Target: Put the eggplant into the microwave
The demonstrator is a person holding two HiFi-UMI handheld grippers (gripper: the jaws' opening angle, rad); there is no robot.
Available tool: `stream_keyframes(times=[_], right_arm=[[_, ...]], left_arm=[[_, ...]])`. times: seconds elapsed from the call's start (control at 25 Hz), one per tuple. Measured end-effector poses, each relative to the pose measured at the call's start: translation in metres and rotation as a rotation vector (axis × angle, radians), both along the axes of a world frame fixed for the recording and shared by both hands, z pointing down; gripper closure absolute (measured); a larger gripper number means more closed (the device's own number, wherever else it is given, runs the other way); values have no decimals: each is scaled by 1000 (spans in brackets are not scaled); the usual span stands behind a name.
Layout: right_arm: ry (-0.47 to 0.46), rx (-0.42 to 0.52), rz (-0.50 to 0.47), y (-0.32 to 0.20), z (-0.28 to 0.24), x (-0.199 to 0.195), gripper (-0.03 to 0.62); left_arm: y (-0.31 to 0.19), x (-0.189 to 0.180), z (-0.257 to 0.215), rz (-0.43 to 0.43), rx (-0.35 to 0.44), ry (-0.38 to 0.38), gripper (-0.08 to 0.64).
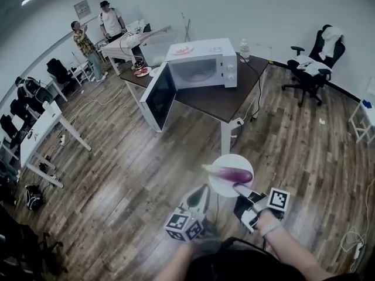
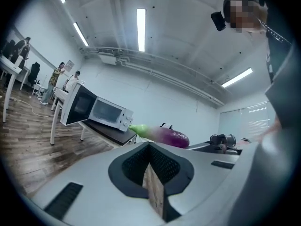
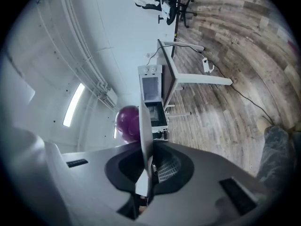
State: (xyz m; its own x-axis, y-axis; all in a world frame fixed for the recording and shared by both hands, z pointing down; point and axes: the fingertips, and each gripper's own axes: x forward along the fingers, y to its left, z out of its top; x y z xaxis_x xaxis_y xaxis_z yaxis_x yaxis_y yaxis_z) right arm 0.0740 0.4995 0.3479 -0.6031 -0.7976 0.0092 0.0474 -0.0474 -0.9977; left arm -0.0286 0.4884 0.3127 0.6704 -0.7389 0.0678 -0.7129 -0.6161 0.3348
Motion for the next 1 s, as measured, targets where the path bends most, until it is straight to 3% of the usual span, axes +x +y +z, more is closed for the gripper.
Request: stream_keyframes(times=[0.52, 1.0], right_arm=[[-23, -22, 55, -145, 4, -25, 569], [-41, -36, 152, -252, 12, -33, 569]], left_arm=[[-151, -15, -9, 69, 48, -37, 560], [-255, -14, -2, 160, 63, -58, 560]])
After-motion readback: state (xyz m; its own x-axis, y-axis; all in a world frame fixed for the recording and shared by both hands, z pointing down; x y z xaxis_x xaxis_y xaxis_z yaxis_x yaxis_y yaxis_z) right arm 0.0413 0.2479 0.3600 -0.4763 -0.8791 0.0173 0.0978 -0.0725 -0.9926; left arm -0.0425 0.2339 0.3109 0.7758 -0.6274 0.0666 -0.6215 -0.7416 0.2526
